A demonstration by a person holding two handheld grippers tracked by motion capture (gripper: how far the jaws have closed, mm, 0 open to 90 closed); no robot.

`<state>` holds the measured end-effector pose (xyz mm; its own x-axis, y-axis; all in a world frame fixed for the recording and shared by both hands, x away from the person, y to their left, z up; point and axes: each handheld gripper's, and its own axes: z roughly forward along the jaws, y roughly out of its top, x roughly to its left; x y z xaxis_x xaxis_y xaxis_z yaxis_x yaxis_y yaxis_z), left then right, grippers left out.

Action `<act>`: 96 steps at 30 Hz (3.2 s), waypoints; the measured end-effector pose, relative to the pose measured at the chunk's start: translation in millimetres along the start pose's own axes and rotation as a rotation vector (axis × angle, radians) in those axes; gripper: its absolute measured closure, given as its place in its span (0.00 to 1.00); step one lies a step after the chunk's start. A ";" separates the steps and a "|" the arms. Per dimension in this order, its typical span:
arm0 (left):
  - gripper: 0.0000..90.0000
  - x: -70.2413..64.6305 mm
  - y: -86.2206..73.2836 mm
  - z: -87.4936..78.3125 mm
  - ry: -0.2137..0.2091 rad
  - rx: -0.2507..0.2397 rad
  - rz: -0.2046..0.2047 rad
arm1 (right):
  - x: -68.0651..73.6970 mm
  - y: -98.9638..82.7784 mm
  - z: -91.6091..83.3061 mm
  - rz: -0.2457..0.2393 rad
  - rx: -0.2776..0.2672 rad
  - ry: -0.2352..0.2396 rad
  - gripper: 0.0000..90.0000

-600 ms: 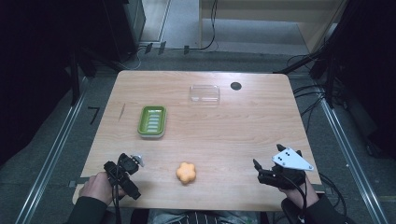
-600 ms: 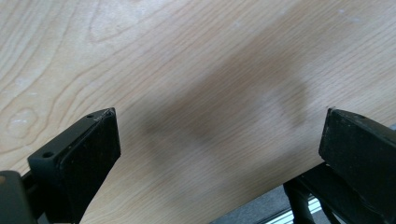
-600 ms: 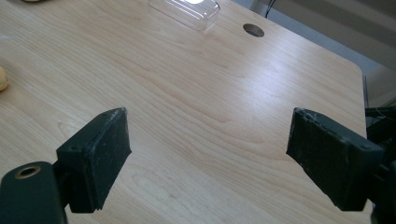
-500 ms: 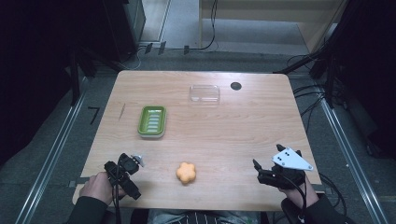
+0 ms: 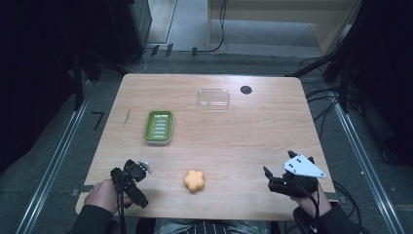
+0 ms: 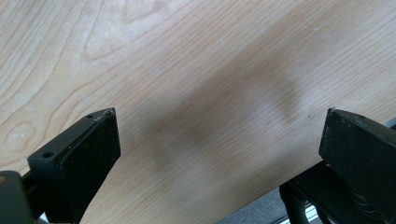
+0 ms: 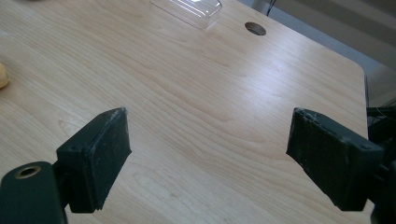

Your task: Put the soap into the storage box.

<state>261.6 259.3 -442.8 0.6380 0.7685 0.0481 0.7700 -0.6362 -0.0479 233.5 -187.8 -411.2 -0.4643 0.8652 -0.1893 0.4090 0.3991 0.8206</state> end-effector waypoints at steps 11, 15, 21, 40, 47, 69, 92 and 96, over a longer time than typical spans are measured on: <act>0.00 -11.1 8.8 -4.6 -0.030 -0.056 0.021 | -0.4 -0.3 -0.2 -0.003 0.000 -0.001 0.15; 0.00 -16.5 14.4 -6.1 -0.029 -0.071 0.037 | 0.0 -0.2 0.1 -0.005 0.001 -0.002 0.15; 0.00 -20.6 21.1 -7.0 -0.034 -0.080 0.057 | -0.1 -0.1 0.2 -0.009 0.003 -0.001 0.15; 0.00 -32.2 45.6 -12.8 -0.028 -0.129 0.087 | 0.4 -0.1 0.8 -0.012 0.007 0.001 0.15; 0.00 -33.4 51.9 -14.2 -0.030 -0.144 0.093 | 0.8 0.2 1.3 -0.014 0.010 0.000 0.15; 0.00 -59.1 85.7 -10.6 -0.045 -0.146 0.167 | 0.1 -0.1 1.0 -0.010 0.007 -0.001 0.15; 0.06 -76.0 117.1 4.1 -0.045 -0.121 0.172 | -1.0 -0.7 0.7 -0.004 0.006 -0.001 0.15; 0.07 -74.0 115.2 3.8 -0.042 -0.121 0.177 | -0.7 -0.6 0.5 -0.003 0.005 0.001 0.15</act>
<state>303.1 129.4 -455.7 0.7643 0.6448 0.0076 0.6429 -0.7629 0.0681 234.0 -188.5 -411.9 -0.4665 0.8636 -0.1911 0.4119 0.4033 0.8171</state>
